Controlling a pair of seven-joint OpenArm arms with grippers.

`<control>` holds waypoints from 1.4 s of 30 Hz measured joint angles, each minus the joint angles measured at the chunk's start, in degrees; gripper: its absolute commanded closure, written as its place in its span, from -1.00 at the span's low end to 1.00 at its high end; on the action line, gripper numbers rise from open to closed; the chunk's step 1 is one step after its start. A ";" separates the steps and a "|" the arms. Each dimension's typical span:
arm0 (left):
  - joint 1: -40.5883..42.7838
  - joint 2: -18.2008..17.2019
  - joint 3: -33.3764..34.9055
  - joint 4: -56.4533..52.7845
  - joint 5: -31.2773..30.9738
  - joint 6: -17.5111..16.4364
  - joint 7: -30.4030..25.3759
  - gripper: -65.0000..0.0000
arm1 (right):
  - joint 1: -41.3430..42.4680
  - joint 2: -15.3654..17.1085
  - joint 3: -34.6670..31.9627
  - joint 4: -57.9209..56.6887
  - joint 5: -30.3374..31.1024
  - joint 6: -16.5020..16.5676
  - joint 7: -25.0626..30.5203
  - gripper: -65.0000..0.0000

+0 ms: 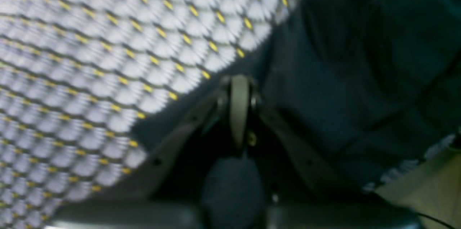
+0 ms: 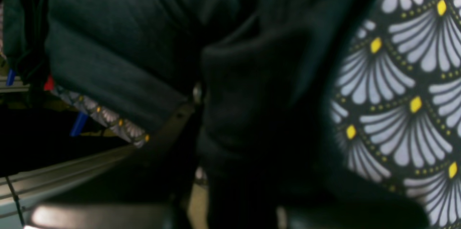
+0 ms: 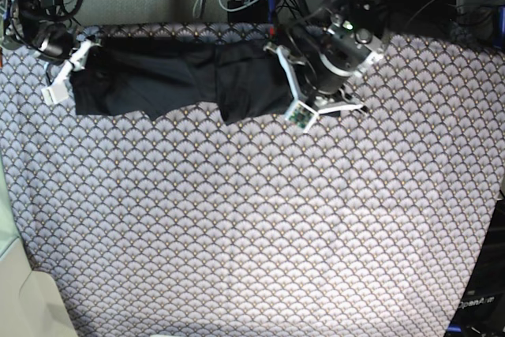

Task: Fold the T-shirt properly
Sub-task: 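Hold the folded strip with both grippers and press it flat, then release the strip with the left gripper and lift it away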

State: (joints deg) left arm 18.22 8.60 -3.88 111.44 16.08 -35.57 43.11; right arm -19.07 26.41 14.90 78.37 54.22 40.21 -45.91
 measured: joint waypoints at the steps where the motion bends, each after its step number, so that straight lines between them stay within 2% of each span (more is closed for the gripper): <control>1: 0.17 0.02 0.00 0.81 -0.02 0.00 0.02 1.00 | 0.00 0.24 -0.11 0.00 0.04 0.00 -0.02 1.00; 4: 0.96 -0.02 -0.72 1.99 -0.31 -0.02 3.50 1.00 | 0.17 0.42 -0.15 0.00 0.04 0.00 -0.52 1.00; 9: 1.01 -0.48 -7.63 -0.98 0.61 -0.02 5.90 1.00 | 0.11 1.05 -0.31 1.20 -0.83 0.00 -1.11 1.00; 16: 0.94 -1.14 -7.65 -6.99 0.20 -0.17 4.79 1.00 | -1.16 1.14 -0.20 6.23 -1.51 -0.57 -2.21 1.00; 21: -0.61 -1.40 -8.00 -10.21 -0.48 0.02 3.58 1.00 | -1.03 1.18 -0.04 8.26 -1.90 -0.57 -5.88 1.00; 24: -0.63 -1.46 -7.98 -10.84 -0.52 0.28 2.86 1.00 | -1.31 1.20 0.04 12.41 -2.21 -0.61 -6.01 1.00; 30: 0.90 -1.55 -8.00 -5.09 -0.22 -0.61 5.92 1.00 | -1.44 1.18 0.04 19.74 -1.99 -0.61 -9.92 1.00; 34: 1.75 -1.38 -8.02 0.17 -0.15 -0.61 5.77 1.00 | -1.44 1.14 0.07 24.28 -1.99 -0.61 -11.69 1.00; 37: 1.77 -1.25 -8.17 0.87 -0.22 -0.61 5.55 1.00 | -1.46 -0.61 0.31 27.50 -1.81 -0.59 -13.84 1.00; 42: 1.77 0.35 -14.78 0.92 -0.20 -0.61 5.57 1.00 | -1.31 -3.98 0.33 32.61 -1.86 -0.59 -19.45 1.00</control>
State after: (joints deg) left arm 19.99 8.95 -18.65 112.36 15.88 -36.18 48.69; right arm -20.38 22.44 15.22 110.98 52.36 39.62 -65.36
